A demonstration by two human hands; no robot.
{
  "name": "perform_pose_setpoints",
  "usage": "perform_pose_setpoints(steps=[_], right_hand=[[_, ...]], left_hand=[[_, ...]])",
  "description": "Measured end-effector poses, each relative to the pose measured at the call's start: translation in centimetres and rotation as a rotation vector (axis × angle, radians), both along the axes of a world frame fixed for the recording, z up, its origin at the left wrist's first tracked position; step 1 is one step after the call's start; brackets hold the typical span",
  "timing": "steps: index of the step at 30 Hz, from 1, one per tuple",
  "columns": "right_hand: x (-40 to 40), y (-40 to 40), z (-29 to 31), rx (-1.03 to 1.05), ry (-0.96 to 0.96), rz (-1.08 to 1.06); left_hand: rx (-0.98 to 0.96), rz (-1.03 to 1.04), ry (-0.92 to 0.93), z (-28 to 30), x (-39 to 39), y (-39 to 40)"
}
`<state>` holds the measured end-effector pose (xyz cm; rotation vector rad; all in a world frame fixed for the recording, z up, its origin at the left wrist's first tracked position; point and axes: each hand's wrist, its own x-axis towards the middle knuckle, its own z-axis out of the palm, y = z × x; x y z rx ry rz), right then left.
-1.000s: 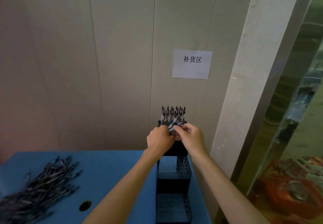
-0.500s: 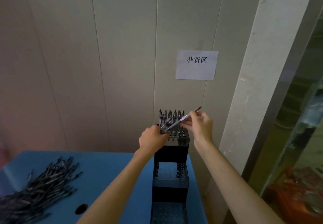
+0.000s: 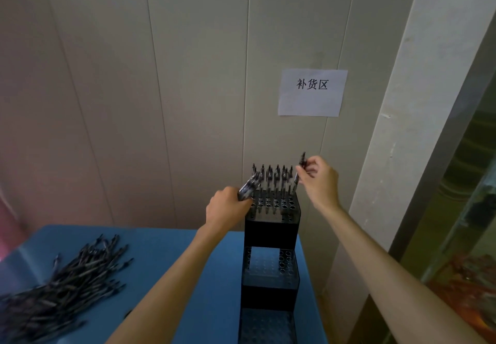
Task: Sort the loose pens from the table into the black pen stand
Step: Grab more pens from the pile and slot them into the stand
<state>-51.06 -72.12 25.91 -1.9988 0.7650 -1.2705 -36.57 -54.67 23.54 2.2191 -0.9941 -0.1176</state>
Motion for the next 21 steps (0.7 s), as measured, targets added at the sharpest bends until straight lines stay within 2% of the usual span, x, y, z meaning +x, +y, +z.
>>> perform_pose_setpoints(steps=[13, 17, 21], right_hand=[[0.7, -0.9, -0.7, -0.030, 0.132, -0.013], [0.7, -1.0, -1.5, 0.011, 0.264, -0.005], [0.4, -0.6, -2.6, -0.037, 0.357, -0.070]], left_hand=[[-0.024, -0.076, 0.021, -0.8, 0.6, -1.3], [-0.028, -0.093, 0.027, -0.9, 0.7, -1.4], [-0.034, -0.100, 0.034, -0.9, 1.0, -1.3]])
